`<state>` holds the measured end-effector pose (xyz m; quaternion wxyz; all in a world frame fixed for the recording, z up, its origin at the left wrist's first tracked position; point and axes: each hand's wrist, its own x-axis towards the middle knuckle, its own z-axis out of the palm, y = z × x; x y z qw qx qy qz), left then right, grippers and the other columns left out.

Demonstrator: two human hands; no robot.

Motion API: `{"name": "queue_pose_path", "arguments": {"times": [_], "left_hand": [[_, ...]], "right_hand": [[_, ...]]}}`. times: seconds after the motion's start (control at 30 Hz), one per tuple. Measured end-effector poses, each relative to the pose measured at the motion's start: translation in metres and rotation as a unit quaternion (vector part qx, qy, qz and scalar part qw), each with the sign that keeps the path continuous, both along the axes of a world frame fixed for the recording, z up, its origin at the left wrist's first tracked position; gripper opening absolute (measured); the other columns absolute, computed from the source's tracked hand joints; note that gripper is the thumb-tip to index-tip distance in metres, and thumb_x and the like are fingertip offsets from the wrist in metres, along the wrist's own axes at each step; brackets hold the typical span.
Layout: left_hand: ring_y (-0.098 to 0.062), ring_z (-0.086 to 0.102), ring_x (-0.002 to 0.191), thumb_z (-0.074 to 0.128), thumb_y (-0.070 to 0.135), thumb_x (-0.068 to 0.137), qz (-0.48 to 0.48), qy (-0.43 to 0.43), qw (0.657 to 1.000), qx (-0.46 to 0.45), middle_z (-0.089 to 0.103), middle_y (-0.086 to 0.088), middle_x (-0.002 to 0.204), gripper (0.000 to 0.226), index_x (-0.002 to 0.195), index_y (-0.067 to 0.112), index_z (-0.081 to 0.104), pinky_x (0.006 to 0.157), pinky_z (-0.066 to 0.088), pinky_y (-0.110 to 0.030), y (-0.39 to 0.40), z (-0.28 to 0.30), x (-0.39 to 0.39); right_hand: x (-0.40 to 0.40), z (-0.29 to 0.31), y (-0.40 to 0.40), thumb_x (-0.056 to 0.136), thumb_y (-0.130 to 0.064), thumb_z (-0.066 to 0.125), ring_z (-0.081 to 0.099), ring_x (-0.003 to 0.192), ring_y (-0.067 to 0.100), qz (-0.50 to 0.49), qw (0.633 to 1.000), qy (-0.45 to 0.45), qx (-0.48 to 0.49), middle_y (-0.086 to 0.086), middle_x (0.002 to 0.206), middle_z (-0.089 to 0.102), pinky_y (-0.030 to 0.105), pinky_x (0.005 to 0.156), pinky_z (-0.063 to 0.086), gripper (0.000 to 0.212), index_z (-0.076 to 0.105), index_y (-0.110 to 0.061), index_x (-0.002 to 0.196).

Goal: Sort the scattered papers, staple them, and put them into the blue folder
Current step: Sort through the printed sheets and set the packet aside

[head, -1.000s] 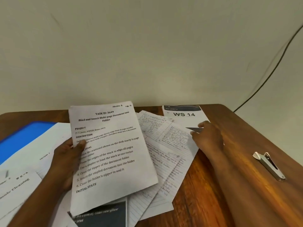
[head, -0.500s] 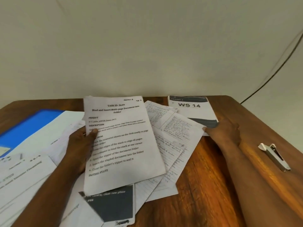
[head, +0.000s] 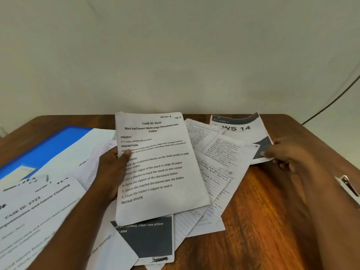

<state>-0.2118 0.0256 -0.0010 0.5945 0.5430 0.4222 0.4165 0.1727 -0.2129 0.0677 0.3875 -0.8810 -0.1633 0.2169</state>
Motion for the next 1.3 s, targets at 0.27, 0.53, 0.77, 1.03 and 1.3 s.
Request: {"name": "queue_pose_path", "arguments": {"times": [0.27,0.53,0.77,1.03,1.3], "left_hand": [[-0.042,0.077,0.098,0.064,0.022,0.105,0.009,0.003,1.000,-0.006,0.081,-0.012,0.106,0.016,0.116,0.017,0.075,0.094,0.057,-0.067,0.003,-0.002,0.000],[-0.042,0.076,0.098,0.063,0.018,0.105,0.007,-0.011,1.000,-0.003,0.080,-0.013,0.106,0.017,0.117,0.013,0.074,0.095,0.058,-0.063,0.001,-0.001,0.001],[-0.042,0.076,0.100,0.063,0.018,0.105,0.016,-0.015,1.000,-0.019,0.080,-0.014,0.107,0.018,0.118,0.014,0.074,0.097,0.057,-0.064,0.003,-0.001,-0.001],[-0.031,0.079,0.088,0.062,0.016,0.105,0.025,-0.035,0.999,-0.019,0.081,-0.011,0.106,0.018,0.118,0.015,0.074,0.090,0.059,-0.052,0.005,-0.002,-0.009],[-0.039,0.076,0.099,0.061,0.015,0.105,0.029,-0.049,0.998,-0.031,0.080,-0.013,0.110,0.020,0.121,0.013,0.073,0.095,0.058,-0.059,0.007,0.001,-0.008]], "right_hand": [[-0.042,0.028,-0.018,0.090,-0.001,0.076,0.052,0.067,0.022,0.241,0.958,-0.008,-0.154,0.022,0.091,0.062,0.031,0.054,0.042,0.025,0.068,-0.004,0.114],[-0.034,0.022,-0.072,0.093,-0.006,0.075,0.056,0.062,0.012,0.397,0.899,0.079,-0.169,0.008,0.094,0.073,0.023,0.053,0.047,0.033,0.063,-0.020,0.120],[-0.028,0.014,-0.074,0.067,-0.045,0.095,0.069,0.069,0.015,0.320,0.923,0.003,-0.213,0.003,0.097,0.076,0.028,0.058,0.057,0.065,0.063,-0.024,0.120],[-0.040,-0.005,-0.037,0.092,-0.031,0.077,0.068,0.085,0.017,0.131,0.987,-0.043,-0.084,-0.001,0.097,0.070,0.028,0.067,0.050,0.016,0.068,-0.020,0.099],[-0.030,0.012,-0.057,0.094,-0.032,0.076,0.065,0.084,0.028,-0.041,0.993,-0.050,0.103,0.004,0.095,0.067,0.038,0.070,0.052,0.027,0.067,-0.015,0.112]]}}
